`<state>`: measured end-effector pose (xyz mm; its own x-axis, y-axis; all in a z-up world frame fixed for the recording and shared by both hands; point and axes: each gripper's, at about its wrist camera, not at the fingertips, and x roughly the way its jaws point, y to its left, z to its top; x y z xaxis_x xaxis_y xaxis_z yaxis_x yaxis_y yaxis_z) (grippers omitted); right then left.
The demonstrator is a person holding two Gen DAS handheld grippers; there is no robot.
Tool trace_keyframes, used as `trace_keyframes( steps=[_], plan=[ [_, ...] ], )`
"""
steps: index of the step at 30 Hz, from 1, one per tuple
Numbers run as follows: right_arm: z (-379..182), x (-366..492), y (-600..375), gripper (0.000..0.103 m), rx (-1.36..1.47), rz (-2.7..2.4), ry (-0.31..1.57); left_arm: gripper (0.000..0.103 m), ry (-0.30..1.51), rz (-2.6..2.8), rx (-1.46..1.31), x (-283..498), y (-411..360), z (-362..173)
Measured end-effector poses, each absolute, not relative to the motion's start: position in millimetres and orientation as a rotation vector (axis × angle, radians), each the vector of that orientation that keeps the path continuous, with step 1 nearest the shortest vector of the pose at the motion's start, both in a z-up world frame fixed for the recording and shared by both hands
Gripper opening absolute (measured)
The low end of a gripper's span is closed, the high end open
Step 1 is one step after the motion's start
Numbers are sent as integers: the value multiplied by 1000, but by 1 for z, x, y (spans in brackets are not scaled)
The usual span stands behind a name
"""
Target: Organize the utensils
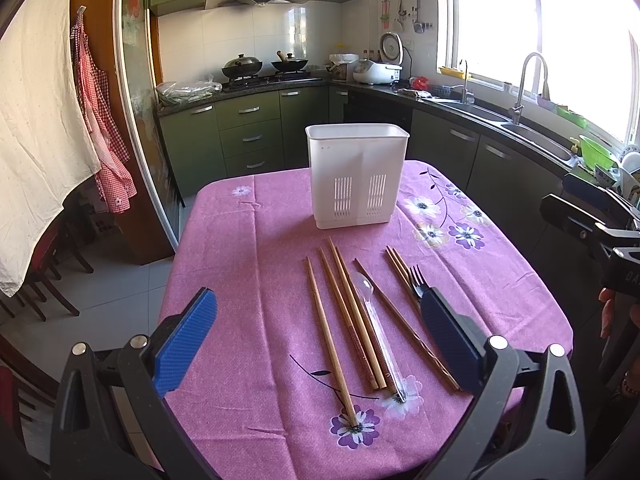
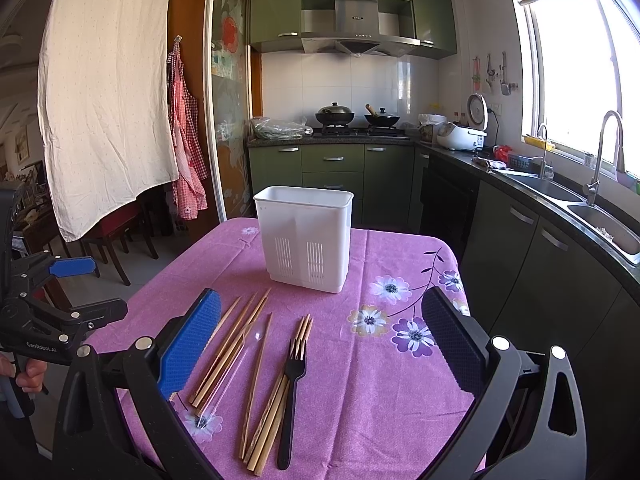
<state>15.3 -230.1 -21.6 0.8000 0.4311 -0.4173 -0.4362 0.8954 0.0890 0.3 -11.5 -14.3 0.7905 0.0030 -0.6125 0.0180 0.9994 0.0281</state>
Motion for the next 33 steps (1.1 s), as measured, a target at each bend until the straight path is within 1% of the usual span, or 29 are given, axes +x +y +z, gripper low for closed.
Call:
trace_keyframes(
  steps=[1,8,13,17,19,22,23,24,25,27,29,30,31,32,33],
  plan=[
    [-24,15,-228,99,-40,423,427,97,661,-8,34,1,-12,-14],
    [-27,19,-232,99,-52,412,460,97,673,-12,38,5,-12,-15],
    [-33,31,-235,99,-85,419,517,97,772,-34,42,38,-12,-28],
    [-43,54,-245,99,-95,432,615,97,916,-67,7,76,-10,-46],
    [-50,71,-252,99,-73,426,700,97,987,-96,-30,92,-9,-57],
    [-62,97,-257,99,-46,451,823,94,1058,-140,-72,109,-17,-66],
    [-66,104,-258,99,-51,448,846,88,1078,-150,-77,113,-21,-68],
    [-69,110,-258,99,-63,443,863,78,1096,-162,-80,117,-25,-71],
    [-72,115,-256,99,-76,437,874,75,1121,-179,-82,121,-31,-74],
    [-80,126,-256,99,-80,425,914,62,1172,-196,-82,130,-42,-81],
    [-88,137,-256,99,-64,428,964,57,1218,-202,-65,138,-53,-90],
    [-91,141,-256,98,-62,422,980,50,1240,-204,-60,142,-57,-95],
    [-94,144,-256,95,-71,415,990,45,1260,-201,-56,146,-60,-99],
    [-96,144,-255,94,-77,414,994,39,1278,-195,-54,149,-63,-104],
    [-98,145,-255,93,-84,415,999,35,1294,-182,-47,153,-64,-108]
  ],
)
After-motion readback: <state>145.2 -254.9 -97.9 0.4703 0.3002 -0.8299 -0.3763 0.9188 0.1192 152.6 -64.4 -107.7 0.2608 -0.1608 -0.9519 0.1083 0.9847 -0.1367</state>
